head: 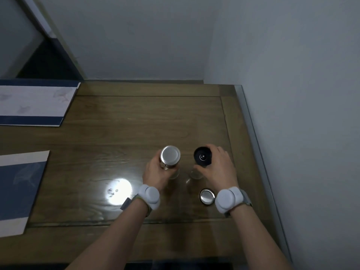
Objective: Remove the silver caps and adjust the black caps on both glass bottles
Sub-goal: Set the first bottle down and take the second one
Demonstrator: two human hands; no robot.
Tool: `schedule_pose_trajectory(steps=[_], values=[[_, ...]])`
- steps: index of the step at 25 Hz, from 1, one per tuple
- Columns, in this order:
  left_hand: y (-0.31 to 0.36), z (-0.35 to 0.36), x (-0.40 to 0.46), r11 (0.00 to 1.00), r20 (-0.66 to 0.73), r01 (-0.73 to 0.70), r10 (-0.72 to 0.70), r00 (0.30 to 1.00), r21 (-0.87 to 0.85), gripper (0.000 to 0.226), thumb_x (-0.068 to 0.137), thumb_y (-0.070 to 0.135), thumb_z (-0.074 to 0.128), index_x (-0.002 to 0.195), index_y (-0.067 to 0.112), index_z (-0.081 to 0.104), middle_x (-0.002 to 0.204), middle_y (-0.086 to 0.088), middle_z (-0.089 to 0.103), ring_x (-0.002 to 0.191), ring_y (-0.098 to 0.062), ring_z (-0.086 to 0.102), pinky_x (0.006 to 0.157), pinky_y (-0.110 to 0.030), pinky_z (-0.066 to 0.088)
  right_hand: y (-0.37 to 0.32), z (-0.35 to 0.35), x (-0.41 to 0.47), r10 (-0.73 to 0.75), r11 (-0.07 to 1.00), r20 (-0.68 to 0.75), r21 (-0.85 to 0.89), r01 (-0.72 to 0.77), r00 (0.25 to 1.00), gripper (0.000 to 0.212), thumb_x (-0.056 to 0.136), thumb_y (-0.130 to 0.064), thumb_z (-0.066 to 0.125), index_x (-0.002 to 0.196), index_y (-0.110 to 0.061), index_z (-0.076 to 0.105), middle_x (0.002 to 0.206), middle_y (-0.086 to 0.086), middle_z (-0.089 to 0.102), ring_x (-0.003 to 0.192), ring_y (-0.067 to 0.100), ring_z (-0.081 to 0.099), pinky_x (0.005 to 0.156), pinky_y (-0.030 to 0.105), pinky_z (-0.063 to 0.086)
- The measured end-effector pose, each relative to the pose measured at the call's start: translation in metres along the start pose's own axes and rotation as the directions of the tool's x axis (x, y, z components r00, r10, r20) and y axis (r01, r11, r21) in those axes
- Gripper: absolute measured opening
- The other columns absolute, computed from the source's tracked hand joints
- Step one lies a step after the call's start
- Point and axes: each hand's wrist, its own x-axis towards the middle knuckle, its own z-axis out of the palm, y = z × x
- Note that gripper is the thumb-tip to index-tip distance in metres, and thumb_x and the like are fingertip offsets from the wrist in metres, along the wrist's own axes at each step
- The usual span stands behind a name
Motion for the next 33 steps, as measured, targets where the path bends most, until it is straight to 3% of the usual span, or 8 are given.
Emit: schedule_pose_trajectory(steps=[5, 7, 10, 23, 26, 29, 31, 33], values=[[0.000, -0.004, -0.004, 0.999, 0.010, 0.002, -0.002, 1.000, 0.033, 0.060, 0.072, 0.036, 0.088, 0.128, 0.039, 0.067, 0.113, 0.010, 0.077, 0.109, -0.023, 0.073, 0.090, -0.042, 0.060, -0.039, -0.004, -0.015, -0.161, 0.987, -0.313, -0.064, 0.148, 0.936, 0.053, 0.081, -0.049, 0.075, 0.124, -0.023, 0.058, 0.122, -0.001, 0.054, 0.111, 0.018, 0.051, 0.082, 0.029, 0.048], [-0.002, -0.004, -0.003, 0.999, 0.019, -0.009, 0.008, 1.000, 0.033, 0.054, 0.075, 0.034, 0.086, 0.126, 0.038, 0.068, 0.112, 0.009, 0.078, 0.106, -0.022, 0.073, 0.086, -0.038, 0.059, -0.065, 0.005, -0.020, -0.227, 0.970, -0.187, -0.131, 0.205, 0.956, 0.053, 0.080, -0.055, 0.072, 0.121, -0.025, 0.057, 0.116, -0.002, 0.053, 0.105, 0.016, 0.053, 0.078, 0.030, 0.049], [-0.006, -0.004, -0.004, 0.997, 0.027, -0.034, 0.032, 0.999, 0.069, 0.042, 0.085, 0.029, 0.080, 0.126, 0.035, 0.069, 0.115, 0.007, 0.078, 0.107, -0.022, 0.073, 0.082, -0.033, 0.052, -0.089, 0.020, -0.023, -0.134, 0.963, 0.054, -0.230, 0.143, 0.990, 0.058, 0.080, -0.063, 0.068, 0.119, -0.022, 0.054, 0.117, 0.002, 0.049, 0.107, 0.021, 0.053, 0.077, 0.037, 0.052], [-0.017, -0.012, -0.011, 0.977, 0.100, -0.095, 0.077, 0.992, 0.190, 0.042, 0.084, 0.034, 0.079, 0.124, 0.033, 0.070, 0.110, -0.002, 0.082, 0.103, -0.031, 0.075, 0.079, -0.034, 0.051, -0.100, 0.025, -0.018, -0.157, 0.928, 0.070, -0.332, 0.172, 0.985, 0.052, 0.070, -0.060, 0.073, 0.093, -0.014, 0.067, 0.097, 0.000, 0.051, 0.097, 0.023, 0.055, 0.065, 0.035, 0.040], [-0.016, -0.015, -0.012, 0.978, 0.113, -0.114, 0.095, 0.989, 0.177, 0.047, 0.083, 0.036, 0.083, 0.127, 0.032, 0.069, 0.109, -0.002, 0.082, 0.101, -0.030, 0.076, 0.076, -0.031, 0.049, -0.095, 0.023, -0.021, -0.105, 0.967, 0.045, -0.229, 0.112, 0.993, 0.051, 0.064, -0.065, 0.069, 0.089, -0.021, 0.068, 0.089, -0.005, 0.049, 0.088, 0.019, 0.056, 0.062, 0.032, 0.038], [-0.014, -0.018, -0.009, 0.970, 0.145, -0.128, 0.099, 0.984, 0.205, 0.054, 0.079, 0.035, 0.086, 0.130, 0.034, 0.069, 0.112, -0.005, 0.082, 0.104, -0.033, 0.076, 0.079, -0.035, 0.056, -0.073, 0.025, -0.042, -0.017, 0.991, -0.018, 0.130, 0.019, 1.000, 0.051, 0.061, -0.064, 0.069, 0.104, -0.037, 0.065, 0.098, -0.013, 0.059, 0.086, 0.006, 0.062, 0.067, 0.028, 0.049], [-0.012, -0.018, -0.008, 0.965, 0.146, -0.124, 0.091, 0.985, 0.232, 0.057, 0.076, 0.032, 0.088, 0.130, 0.034, 0.070, 0.114, -0.006, 0.082, 0.108, -0.035, 0.075, 0.079, -0.034, 0.054, -0.050, 0.036, -0.065, 0.092, 0.881, -0.033, 0.468, -0.066, 0.995, 0.052, 0.059, -0.054, 0.078, 0.107, -0.041, 0.061, 0.103, -0.016, 0.067, 0.089, -0.001, 0.067, 0.074, 0.020, 0.055], [-0.012, -0.017, -0.008, 0.965, 0.137, -0.131, 0.101, 0.985, 0.228, 0.058, 0.077, 0.032, 0.090, 0.131, 0.032, 0.069, 0.115, -0.005, 0.081, 0.110, -0.035, 0.074, 0.078, -0.030, 0.048, -0.028, 0.058, -0.085, 0.200, 0.763, 0.017, 0.624, -0.167, 0.980, 0.057, 0.060, -0.038, 0.085, 0.109, -0.042, 0.058, 0.106, -0.016, 0.070, 0.095, -0.002, 0.069, 0.080, 0.020, 0.057]])
